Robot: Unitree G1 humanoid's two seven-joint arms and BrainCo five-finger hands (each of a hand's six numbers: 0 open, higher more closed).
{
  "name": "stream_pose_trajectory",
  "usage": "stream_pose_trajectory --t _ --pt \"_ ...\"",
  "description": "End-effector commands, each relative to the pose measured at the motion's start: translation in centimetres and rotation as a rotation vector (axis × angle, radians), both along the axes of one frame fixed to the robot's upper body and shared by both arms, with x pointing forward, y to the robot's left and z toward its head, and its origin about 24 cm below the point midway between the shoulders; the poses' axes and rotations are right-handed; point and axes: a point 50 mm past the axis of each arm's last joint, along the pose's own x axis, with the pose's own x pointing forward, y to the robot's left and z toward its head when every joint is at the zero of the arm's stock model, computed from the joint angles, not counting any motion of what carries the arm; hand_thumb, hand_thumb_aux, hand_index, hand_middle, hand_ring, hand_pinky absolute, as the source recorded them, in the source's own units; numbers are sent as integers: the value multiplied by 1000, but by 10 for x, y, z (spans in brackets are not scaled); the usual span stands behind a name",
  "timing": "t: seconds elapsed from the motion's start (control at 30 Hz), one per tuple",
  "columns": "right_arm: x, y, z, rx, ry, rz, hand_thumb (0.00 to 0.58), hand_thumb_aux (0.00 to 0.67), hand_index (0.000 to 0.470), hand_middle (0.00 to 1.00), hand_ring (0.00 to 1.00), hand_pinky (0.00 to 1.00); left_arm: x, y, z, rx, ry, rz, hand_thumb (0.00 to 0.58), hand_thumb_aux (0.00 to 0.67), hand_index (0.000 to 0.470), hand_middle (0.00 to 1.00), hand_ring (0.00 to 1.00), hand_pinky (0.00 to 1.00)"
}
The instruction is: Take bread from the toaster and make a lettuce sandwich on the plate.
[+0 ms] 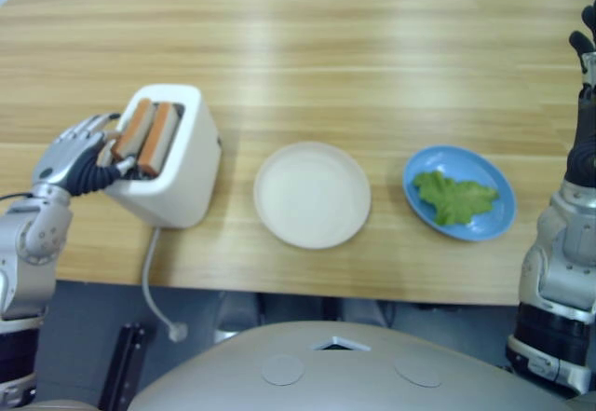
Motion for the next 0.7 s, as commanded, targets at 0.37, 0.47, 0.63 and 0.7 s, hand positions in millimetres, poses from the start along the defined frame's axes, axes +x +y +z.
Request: stream_pose_trajectory --t 0.37,0.47,0.63,0.7 --pt "-2 1 -3 4 2 -1 0 0 0 0 0 0 16 -10 -26 -341 -44 74 580 670 460 957 957 957" --pt "-2 1 -4 4 3 0 0 0 0 0 0 0 18 -13 -27 -384 -54 85 580 670 460 1000 1000 1000" --pt "-1 0 -5 4 8 2 0 0 0 0 0 0 26 -13 -13 -425 -174 108 580 670 460 1000 1000 1000" --pt "-1 1 -5 3 8 3 0 0 0 0 0 0 29 -13 -6 -438 -224 109 580 670 460 1000 1000 1000"
